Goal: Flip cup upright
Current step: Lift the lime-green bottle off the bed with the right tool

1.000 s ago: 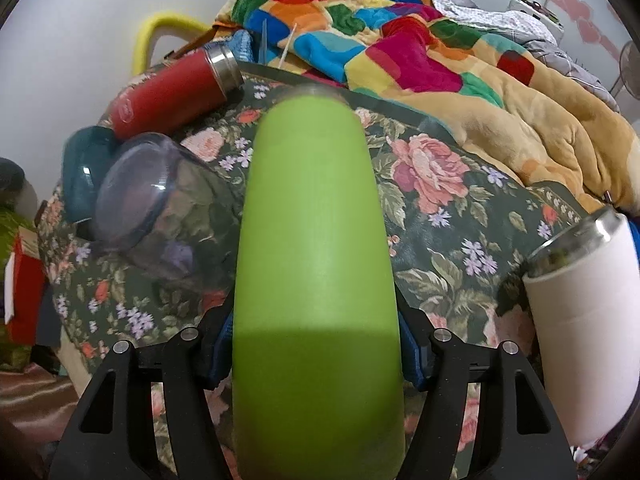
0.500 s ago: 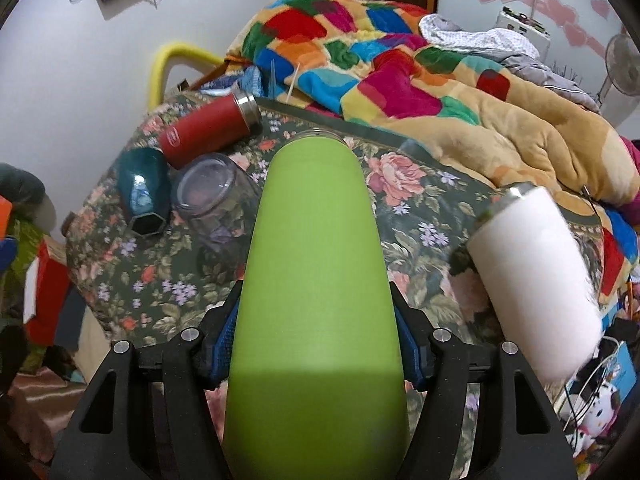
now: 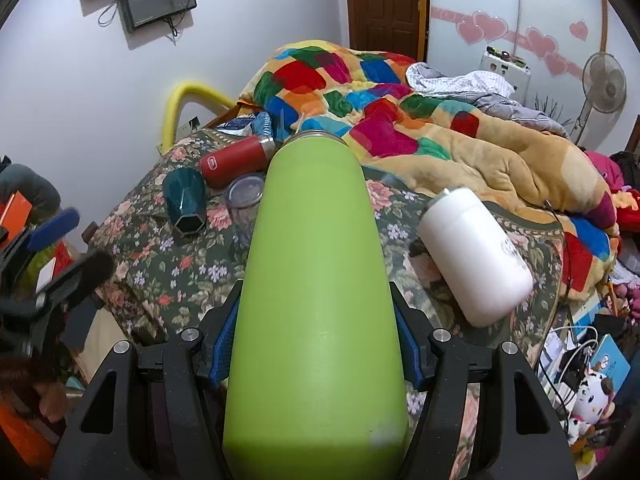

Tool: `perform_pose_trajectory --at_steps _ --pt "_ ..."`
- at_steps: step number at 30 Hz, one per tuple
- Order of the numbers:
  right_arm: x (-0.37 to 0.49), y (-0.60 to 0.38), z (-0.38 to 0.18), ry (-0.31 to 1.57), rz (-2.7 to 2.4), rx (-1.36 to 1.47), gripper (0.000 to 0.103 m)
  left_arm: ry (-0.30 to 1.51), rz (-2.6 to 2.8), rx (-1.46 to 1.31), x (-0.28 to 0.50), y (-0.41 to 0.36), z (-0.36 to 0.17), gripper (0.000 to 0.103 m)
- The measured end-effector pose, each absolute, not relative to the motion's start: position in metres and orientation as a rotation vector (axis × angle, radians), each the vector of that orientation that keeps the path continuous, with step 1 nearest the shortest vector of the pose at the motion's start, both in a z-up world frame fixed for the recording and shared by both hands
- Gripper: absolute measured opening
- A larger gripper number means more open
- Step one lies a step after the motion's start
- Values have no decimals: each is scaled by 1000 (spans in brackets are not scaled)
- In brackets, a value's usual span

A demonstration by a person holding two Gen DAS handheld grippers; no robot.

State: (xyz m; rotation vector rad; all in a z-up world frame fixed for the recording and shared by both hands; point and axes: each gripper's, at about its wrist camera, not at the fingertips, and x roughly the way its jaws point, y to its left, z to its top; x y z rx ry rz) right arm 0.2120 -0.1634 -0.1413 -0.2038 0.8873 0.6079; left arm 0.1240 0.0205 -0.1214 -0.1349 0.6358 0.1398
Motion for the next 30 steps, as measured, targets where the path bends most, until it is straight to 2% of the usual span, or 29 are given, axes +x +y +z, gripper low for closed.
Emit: perform_pose_trajectory --at_steps 12,22,30 --pt "206 -165 -218 1006 558 -219 62 703 109 -123 129 12 -139 103" --pt "204 -164 -240 1030 542 -255 62 759 105 -108 138 9 -159 103" --pt "211 -160 -253 1122 553 -265 62 786 105 -78 140 2 -164 103"
